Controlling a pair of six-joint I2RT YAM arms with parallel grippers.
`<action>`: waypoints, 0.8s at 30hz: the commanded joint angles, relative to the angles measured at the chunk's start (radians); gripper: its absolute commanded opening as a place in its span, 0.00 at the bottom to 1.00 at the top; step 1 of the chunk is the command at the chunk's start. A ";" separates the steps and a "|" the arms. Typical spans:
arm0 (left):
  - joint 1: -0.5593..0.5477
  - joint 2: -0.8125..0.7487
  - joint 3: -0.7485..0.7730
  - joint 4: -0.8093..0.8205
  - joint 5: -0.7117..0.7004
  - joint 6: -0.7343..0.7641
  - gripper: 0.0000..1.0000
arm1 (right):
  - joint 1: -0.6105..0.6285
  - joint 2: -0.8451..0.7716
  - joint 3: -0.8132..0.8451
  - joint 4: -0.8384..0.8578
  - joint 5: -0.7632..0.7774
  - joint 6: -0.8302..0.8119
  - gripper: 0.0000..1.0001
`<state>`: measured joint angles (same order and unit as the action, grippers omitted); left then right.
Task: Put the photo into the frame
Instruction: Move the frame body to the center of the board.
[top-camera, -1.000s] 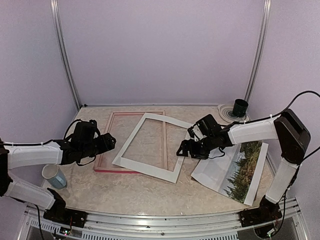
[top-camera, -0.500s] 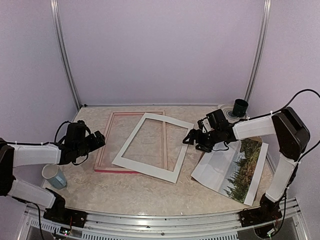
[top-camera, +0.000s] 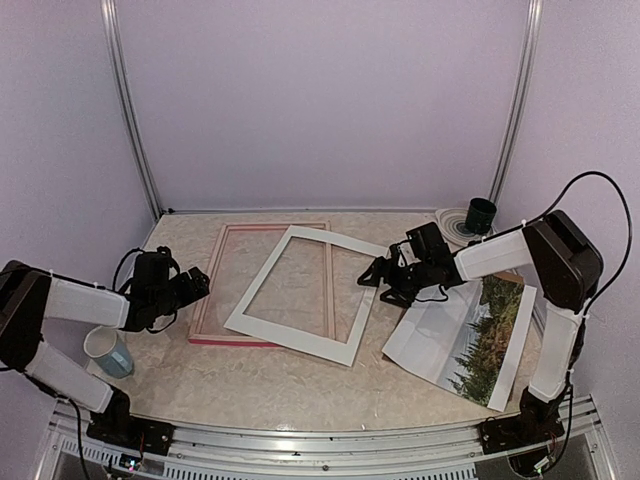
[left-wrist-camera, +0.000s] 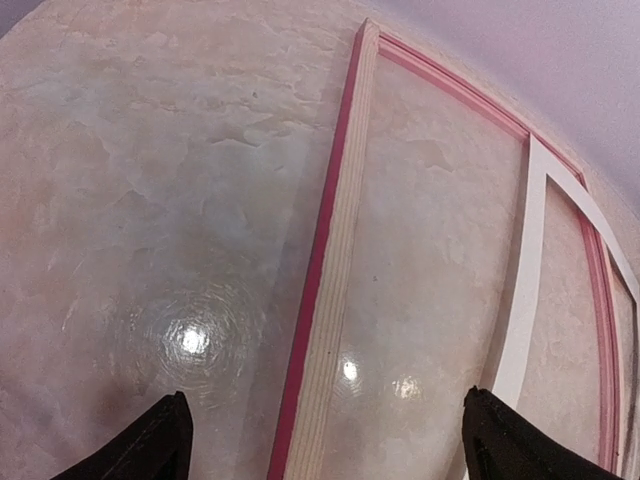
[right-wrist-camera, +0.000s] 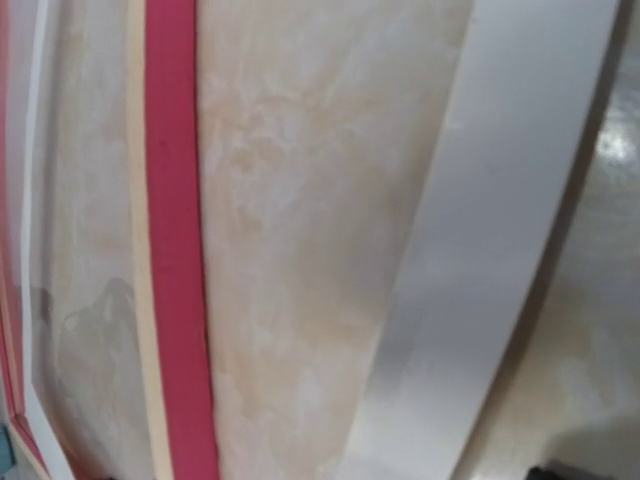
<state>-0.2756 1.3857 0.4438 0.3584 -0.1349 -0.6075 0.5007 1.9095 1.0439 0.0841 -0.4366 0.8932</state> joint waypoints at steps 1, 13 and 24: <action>0.008 0.071 0.065 -0.008 -0.008 0.036 0.88 | -0.007 0.021 0.029 0.020 -0.018 0.024 0.88; 0.011 0.291 0.238 -0.138 0.014 0.068 0.72 | -0.007 0.006 0.067 -0.052 -0.023 -0.048 0.88; 0.008 0.316 0.262 -0.201 0.001 0.063 0.47 | -0.007 -0.019 0.071 -0.076 -0.032 -0.086 0.88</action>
<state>-0.2695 1.7081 0.6968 0.2173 -0.1314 -0.5480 0.5007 1.9194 1.0954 0.0277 -0.4549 0.8326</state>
